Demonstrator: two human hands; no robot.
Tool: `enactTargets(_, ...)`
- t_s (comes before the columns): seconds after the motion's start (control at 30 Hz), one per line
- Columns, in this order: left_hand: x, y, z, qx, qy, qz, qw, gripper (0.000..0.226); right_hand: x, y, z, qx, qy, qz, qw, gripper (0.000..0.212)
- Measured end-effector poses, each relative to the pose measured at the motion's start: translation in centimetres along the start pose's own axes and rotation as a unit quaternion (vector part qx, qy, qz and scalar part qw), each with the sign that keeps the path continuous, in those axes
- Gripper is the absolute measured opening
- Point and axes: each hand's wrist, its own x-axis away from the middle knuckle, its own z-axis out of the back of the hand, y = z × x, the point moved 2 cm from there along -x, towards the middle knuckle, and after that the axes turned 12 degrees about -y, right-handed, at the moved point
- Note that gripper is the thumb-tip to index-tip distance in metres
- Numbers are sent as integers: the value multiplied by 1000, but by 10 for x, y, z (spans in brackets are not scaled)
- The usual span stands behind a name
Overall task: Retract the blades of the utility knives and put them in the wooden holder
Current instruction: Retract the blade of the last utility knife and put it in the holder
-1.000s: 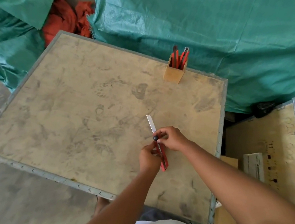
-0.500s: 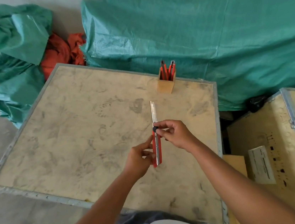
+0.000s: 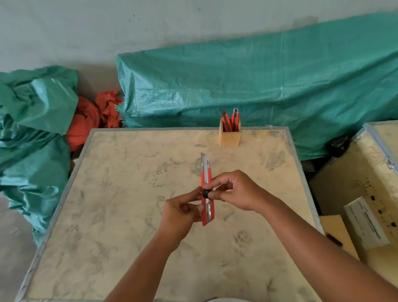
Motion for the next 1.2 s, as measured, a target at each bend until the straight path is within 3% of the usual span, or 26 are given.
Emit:
enactTargets(0.23, 5, 16, 36, 12, -30, -28, 999, 47, -6, -33, -25, 79, -15, 10, 997, 28)
enactTargets(0.5, 6, 36, 60, 6, -86, -50, 995, 45, -6, -54, -43, 97, 25, 26, 995, 28)
enactTargets(0.8, 12, 42, 68, 12, -96, -40, 995, 45, 4, -59, -61, 55, 123, 14, 991, 22)
enactTargets(0.93, 14, 43, 73, 12, -101, -41, 994, 45, 6, -58, -67, 51, 131, 26, 990, 32)
enactTargets(1.2, 16, 44, 74, -3, -112, -42, 993, 45, 9, -64, -73, 58, 152, 17, 986, 26)
